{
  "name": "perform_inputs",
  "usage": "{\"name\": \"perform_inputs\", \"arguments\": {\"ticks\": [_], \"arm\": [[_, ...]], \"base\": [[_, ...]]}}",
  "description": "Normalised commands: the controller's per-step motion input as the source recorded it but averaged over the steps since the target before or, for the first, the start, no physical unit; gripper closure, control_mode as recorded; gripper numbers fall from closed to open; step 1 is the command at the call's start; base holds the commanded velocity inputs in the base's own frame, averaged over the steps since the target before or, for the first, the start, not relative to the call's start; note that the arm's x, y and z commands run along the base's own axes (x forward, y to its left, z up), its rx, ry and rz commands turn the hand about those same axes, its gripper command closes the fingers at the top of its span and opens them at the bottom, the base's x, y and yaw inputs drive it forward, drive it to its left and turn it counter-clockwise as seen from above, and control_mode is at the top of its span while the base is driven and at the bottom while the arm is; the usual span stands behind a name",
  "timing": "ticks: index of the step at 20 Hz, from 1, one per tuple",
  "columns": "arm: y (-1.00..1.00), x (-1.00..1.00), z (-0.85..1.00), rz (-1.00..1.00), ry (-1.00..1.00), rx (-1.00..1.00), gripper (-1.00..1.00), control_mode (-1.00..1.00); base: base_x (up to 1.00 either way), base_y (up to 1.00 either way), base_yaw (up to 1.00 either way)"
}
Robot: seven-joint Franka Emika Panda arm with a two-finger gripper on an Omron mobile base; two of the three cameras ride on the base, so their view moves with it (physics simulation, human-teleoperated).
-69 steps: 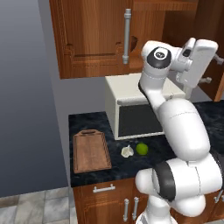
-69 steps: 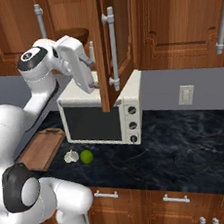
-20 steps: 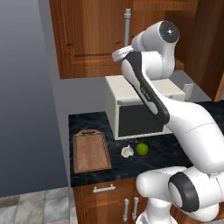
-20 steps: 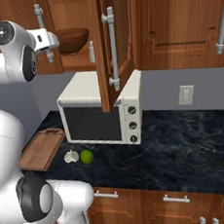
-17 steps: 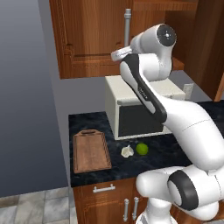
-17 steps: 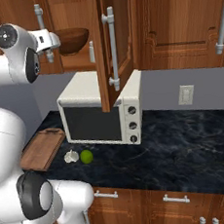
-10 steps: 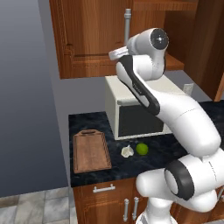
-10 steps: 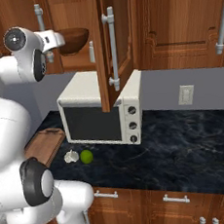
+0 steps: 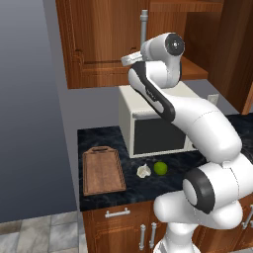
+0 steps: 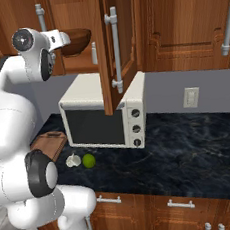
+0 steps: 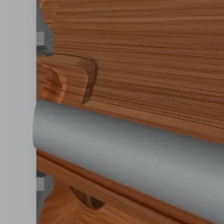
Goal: Open the cabinet. Place the bowl and condiment on the counter. Then place the lime and garlic on the cutting board.
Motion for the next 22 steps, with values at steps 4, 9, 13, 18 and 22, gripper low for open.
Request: {"name": "perform_inputs", "arguments": {"ticks": [4, 9, 13, 18, 22], "arm": [[0.00, 0.67, -0.17, 0.00, 0.00, 0.00, 1.00, -1.00], [0.16, 0.12, -0.03, 0.06, 0.01, 0.00, 1.00, -1.00], [0.43, -0.29, 0.00, 0.13, 0.00, 0.02, 1.00, -1.00], [0.88, -0.57, 0.00, 0.12, 0.00, 0.00, 1.00, -1.00], [1.00, -0.69, -0.07, 0.10, 0.00, 0.00, 1.00, -1.00]], "base": [[0.00, 0.00, 0.00], [0.00, 0.00, 0.00], [0.00, 0.00, 0.00], [0.00, 0.00, 0.00], [0.00, 0.00, 0.00]]}}
